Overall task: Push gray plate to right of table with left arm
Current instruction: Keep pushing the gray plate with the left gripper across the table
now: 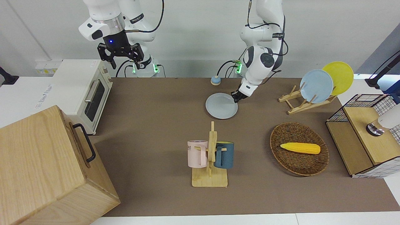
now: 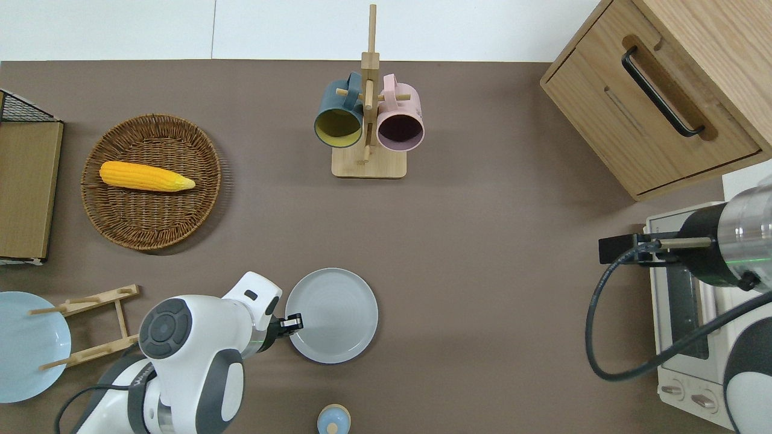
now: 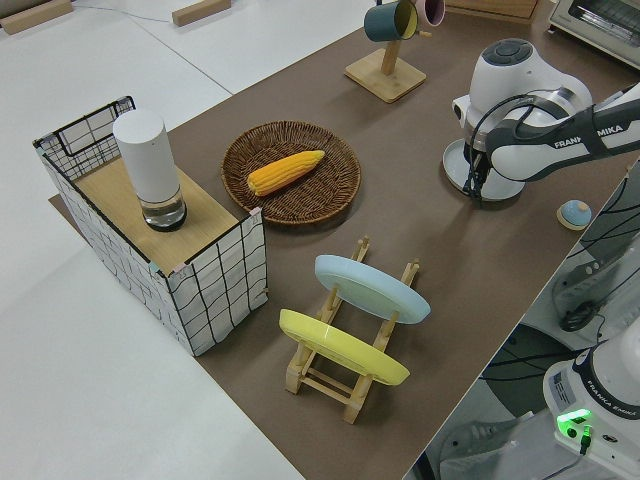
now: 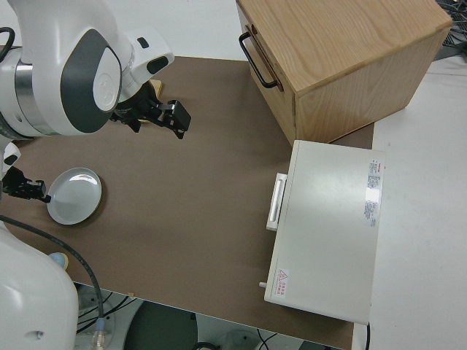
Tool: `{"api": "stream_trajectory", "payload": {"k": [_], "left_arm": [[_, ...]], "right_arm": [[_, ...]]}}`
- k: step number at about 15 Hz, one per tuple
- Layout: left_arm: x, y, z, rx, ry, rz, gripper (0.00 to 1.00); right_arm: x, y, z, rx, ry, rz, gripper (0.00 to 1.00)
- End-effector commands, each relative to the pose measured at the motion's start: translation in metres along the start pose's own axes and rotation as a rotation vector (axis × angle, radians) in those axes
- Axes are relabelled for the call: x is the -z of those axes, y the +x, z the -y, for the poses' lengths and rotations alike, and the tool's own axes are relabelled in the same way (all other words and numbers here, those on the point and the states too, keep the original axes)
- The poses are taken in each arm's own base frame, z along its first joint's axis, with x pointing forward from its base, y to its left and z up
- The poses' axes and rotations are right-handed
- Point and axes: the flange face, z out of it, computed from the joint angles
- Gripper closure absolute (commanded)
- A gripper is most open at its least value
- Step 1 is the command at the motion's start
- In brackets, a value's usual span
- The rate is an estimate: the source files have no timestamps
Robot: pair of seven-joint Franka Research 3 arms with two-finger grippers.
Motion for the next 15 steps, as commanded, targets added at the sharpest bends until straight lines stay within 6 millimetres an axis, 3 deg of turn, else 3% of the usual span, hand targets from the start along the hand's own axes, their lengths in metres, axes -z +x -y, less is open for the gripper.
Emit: {"api": "stream_trajectory", "payload": {"k": [1,4,11,15], "left_arm": [[-0.023,-0.02,-0.022,0.042,-0.019,-0.015,1.0],[-0.028,-0.024,-0.032,0.044,-0.036,-0.021,1.0],[-0.071,-0.056,-0.089,0.039,-0.09,-0.042,1.0],[-0.07,-0.058,-0.105,0.041,-0.107,-0.046,1.0]], "right_arm": [[0.0,-0.008,-0.001,-0.021,0.009,0.004,0.005],[0.0,-0.008,-0.001,-0.021,0.009,0.004,0.005],[0.0,-0.008,-0.001,-0.021,0.009,0.004,0.005],[0.0,-0.008,-0.001,-0.021,0.009,0.004,0.005]]}}
